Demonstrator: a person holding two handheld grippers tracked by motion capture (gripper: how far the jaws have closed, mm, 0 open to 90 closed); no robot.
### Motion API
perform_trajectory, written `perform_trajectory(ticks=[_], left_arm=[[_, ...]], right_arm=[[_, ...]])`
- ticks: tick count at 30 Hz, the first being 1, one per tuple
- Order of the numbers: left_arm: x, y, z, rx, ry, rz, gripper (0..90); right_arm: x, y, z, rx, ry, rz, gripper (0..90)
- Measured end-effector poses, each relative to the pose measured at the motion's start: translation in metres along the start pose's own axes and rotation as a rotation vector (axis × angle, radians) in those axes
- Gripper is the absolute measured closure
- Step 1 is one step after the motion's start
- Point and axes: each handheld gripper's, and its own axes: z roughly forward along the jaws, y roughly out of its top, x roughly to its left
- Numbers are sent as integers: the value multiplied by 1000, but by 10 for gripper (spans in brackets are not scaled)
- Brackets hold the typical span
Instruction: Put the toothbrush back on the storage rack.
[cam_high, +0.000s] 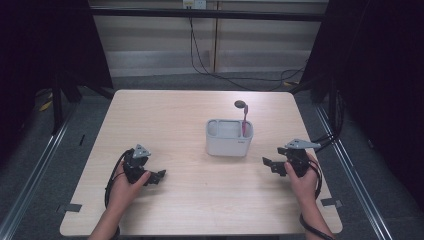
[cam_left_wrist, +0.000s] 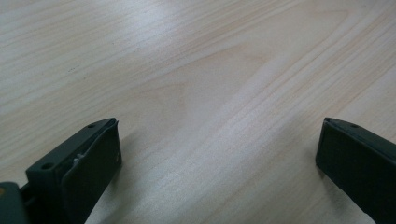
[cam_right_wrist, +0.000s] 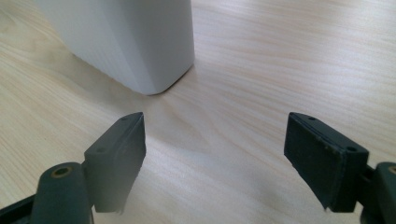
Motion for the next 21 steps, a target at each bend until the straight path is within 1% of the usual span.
perform_trajectory(ticks=[1, 5, 7, 12, 15, 16, 21], left_arm=[[0, 0, 0, 0, 0, 0, 0], [0, 0, 0, 0, 0, 0, 0], [0, 0, 0, 1, 0, 1, 0], [0, 0, 0, 1, 0, 1, 0], [0, 0, 0, 1, 0, 1, 0], [0, 0, 0, 1, 0, 1, 0], [0, 0, 0, 0, 0, -1, 0]], right_arm=[[0, -1, 0, 6, 1, 4, 207], [-1, -3, 1, 19, -4, -5, 206], [-2, -5, 2, 39, -9, -7, 207], [-2, -6, 3, 52, -13, -9, 206], [-3, -8, 5, 69, -20, -23, 206], [-2, -9, 6, 90, -28, -38, 206], [-2, -11, 8, 117, -33, -49, 206]])
